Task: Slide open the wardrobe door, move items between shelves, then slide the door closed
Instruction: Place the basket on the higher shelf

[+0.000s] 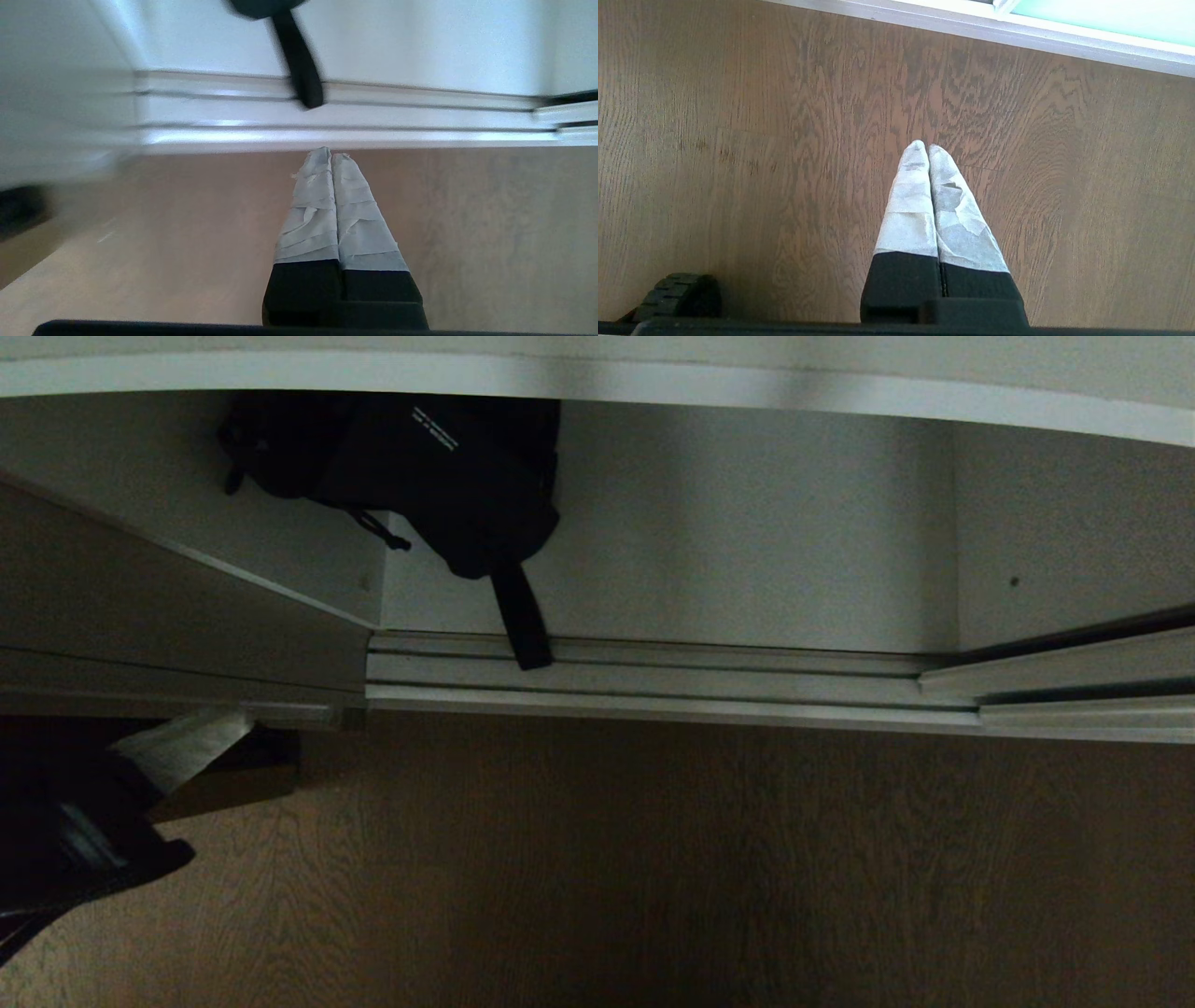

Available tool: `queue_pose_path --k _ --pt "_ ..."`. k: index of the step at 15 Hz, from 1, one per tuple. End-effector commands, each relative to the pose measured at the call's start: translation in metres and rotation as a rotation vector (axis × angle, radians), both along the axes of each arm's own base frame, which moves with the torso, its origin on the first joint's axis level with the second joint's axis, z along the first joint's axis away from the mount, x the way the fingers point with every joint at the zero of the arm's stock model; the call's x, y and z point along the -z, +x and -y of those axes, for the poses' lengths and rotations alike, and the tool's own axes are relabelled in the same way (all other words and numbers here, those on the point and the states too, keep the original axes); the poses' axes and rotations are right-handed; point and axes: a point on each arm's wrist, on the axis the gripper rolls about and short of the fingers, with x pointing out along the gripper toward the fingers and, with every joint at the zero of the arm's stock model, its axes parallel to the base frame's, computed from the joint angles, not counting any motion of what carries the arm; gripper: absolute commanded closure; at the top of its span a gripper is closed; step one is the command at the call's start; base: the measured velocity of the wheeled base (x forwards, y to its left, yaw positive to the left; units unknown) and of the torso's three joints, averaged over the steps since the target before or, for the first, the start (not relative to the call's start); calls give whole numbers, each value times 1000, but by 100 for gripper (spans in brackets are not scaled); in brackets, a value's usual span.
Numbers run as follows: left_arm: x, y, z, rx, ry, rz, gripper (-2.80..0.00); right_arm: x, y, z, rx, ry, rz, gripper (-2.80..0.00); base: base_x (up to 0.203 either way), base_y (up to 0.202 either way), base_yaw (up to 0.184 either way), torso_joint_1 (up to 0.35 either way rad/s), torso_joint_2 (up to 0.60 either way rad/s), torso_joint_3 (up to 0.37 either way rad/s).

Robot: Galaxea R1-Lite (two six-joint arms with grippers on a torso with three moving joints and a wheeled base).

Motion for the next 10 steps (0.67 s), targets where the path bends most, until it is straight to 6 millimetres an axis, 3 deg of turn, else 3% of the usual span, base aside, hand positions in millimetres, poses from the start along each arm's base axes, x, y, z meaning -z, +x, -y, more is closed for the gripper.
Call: queue_pose_path --k 1,5,10 --pt "16 39 19 55 7 -85 0 1 0 0 -1 -1 0 0 0 0 0 0 0 0" --pt "25 71 53 19 -13 -15 0 0 0 0 -1 -1 2 0 0 0 0 0 0 0" --pt "44 93 85 -47 -5 19 0 0 0 0 0 -1 2 0 0 0 0 0 0 0"
